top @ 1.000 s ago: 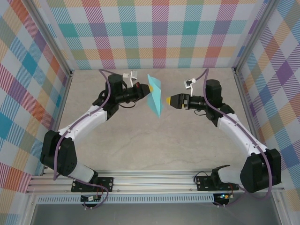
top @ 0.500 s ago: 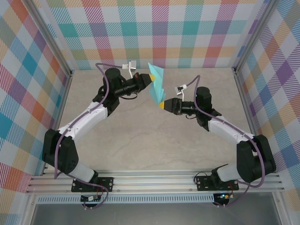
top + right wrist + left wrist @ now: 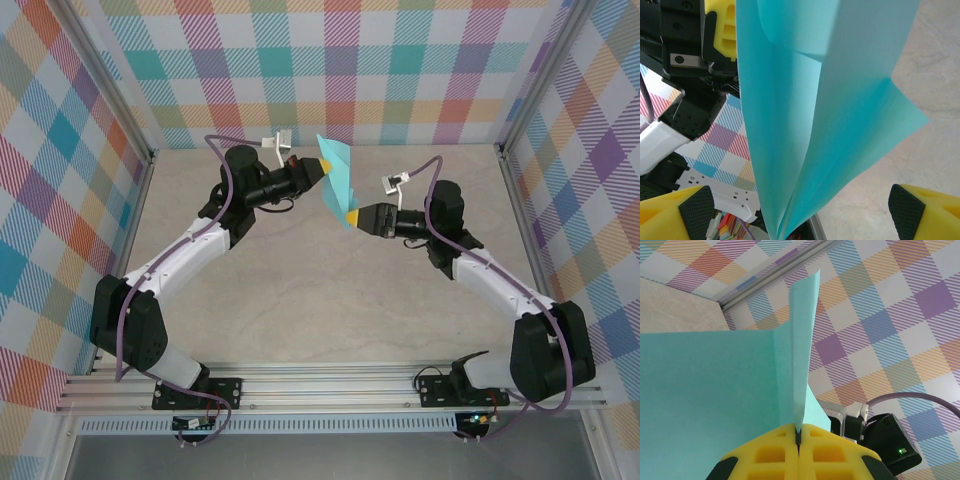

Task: Fold a paper plane with a square sheet of paper (fold left side to right side)
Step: Turn over the paper at the center of the table.

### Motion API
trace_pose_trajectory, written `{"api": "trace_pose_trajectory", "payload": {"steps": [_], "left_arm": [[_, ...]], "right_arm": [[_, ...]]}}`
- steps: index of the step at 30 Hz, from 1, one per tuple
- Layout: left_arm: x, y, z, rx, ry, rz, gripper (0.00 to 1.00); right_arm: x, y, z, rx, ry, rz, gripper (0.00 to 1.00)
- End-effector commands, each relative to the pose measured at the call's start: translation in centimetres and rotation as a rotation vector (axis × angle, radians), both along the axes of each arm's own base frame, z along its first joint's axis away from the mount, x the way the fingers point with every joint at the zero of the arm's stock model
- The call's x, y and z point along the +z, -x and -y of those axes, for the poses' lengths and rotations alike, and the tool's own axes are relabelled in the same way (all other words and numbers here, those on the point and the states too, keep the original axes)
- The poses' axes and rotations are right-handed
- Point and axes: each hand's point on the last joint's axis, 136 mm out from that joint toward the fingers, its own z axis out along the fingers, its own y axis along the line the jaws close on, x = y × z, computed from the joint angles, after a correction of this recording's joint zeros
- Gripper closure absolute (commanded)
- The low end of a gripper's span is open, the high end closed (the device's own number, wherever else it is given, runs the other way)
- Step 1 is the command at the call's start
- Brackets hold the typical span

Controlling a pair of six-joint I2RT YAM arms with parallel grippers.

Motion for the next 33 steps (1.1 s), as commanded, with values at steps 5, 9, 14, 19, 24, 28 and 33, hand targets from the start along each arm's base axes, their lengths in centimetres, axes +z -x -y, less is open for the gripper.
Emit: {"api": "trace_pose_trajectory", "payload": {"steps": [5,9,14,19,24,28,33], "left_arm": [[0.6,1.0,0.8,-0.034,0.025,0.008,1.0],[0.1,1.1,0.8,-0.033,0.02,-0.005,1.0],[-1.1,0.8,0.8,-0.029,0.008,-0.028,1.0],[-1.9,0.7,0.9,-0.025,-0.001,-0.038,1.0],[-2.6,0.6,0.6,-0.011,-0.041,-0.042,0.88],[-3.8,0.6,-0.1,0.015,-0.107,-0.046,0.69],[-4.5,1.0,-2.3,0.08,-0.228,-0.029,0.4]], "right_arm": [[1.6,-0.9,-1.4,0.053,-0.072,-0.013,0.13],[2.9,-0.9,-1.4,0.047,-0.092,0.031,0.24],[2.9,-0.9,-1.3,0.042,-0.087,0.029,0.43],[2.4,-0.9,-1.2,0.026,-0.067,0.015,0.61],[2.0,-0.8,-1.1,0.015,-0.035,0.012,0.74],[1.5,-0.8,-0.9,0.004,-0.001,0.012,0.86],[0.4,-0.8,-0.4,-0.028,0.1,0.026,0.92]]}}
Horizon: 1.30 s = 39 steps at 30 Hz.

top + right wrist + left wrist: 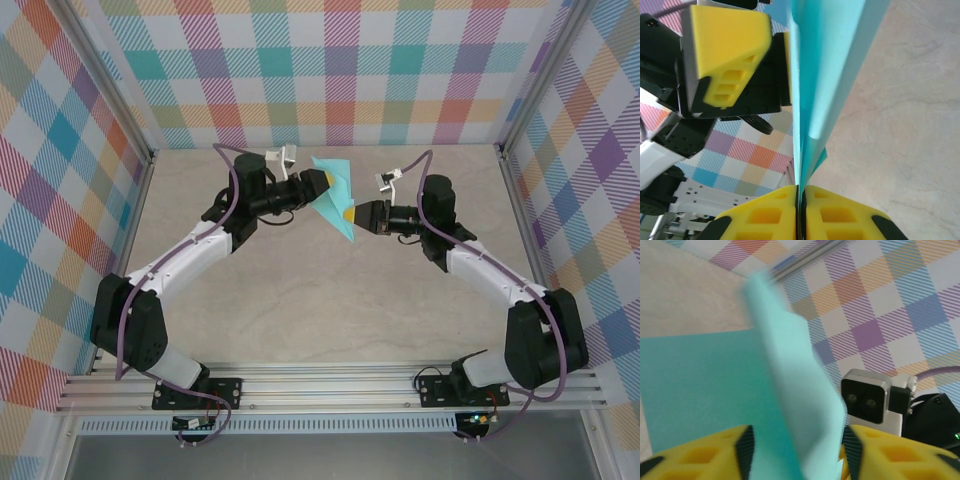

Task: Fold a paper plane with a square sheet of paper (fold left side to right side)
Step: Turn over the paper at the center of the table.

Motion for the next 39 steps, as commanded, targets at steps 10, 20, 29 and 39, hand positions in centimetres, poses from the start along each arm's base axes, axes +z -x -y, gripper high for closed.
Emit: {"api": "trace_pose_trajectory", "payload": {"steps": [10,20,29,39], "left_arm": [[0.3,2.5,-12.0,0.388,-0.517,0.108,0.2],[1.2,4.6,-21.1,0.767,-0.686,0.099,0.18],[0.4,5.9,-23.8,0.863,-0.686,0.058,0.15],[-0.7,5.4,-23.4,0.836,-0.677,0.023,0.14]], "right_arm": [[-4.1,-0.7,3.7,-0.158,0.688,0.195,0.97],[-8.4,-4.6,7.0,-0.296,1.705,0.516,0.96],[-14.6,-5.8,3.9,-0.213,2.03,0.571,0.94],[-22.6,-3.1,1.0,-0.029,2.097,0.46,0.84]]}}
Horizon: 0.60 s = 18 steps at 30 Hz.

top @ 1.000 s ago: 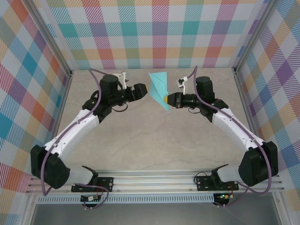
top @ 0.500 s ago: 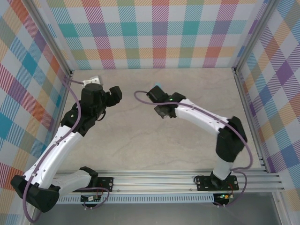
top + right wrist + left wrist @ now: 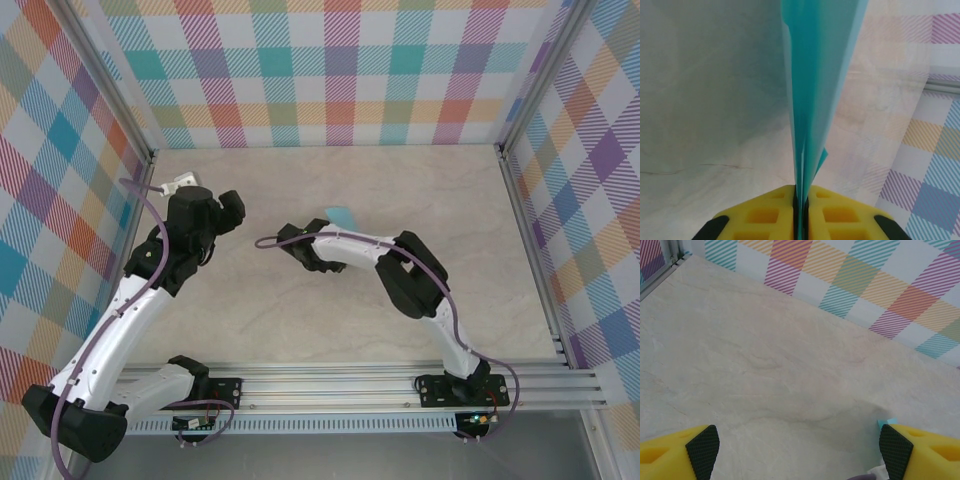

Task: Fold a paper plane with a square sheet of paper (fold left side to right side)
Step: Turn over the paper at the center of the table.

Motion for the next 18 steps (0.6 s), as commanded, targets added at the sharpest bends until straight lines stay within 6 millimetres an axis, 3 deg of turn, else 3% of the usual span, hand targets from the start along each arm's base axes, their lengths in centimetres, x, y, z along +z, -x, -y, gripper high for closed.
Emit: {"api": "trace_pose_trajectory", "payload": {"steps": [1,5,11,14,18], "left_arm": [[-0.8,-0.1,0.1,-0.001,0.011,-0.025,0.14],[-1.7,-0.6,0.8,-0.033,0.024,-0.06,0.14],[-5.3,-2.1,3.6,-0.127,0.146,-0.174,0.12],[-8.2,-3.4,7.2,-0.247,0.27,-0.241,0.13],[-11.7,-5.5,13.4,-0.45,0.494,-0.323,0.18]], "right_arm": [[-1.9,2.4,-0.8,-0.02,-0.019,-0.106,0.81],[-2.3,5.2,-2.9,-0.029,-0.226,-0.25,0.65],[2.0,7.7,-3.9,-0.017,-0.547,-0.302,0.34],[4.4,7.7,-2.7,-0.053,-0.724,-0.3,0.25],[6.5,6.1,0.3,-0.16,-1.044,-0.286,0.19]]}}
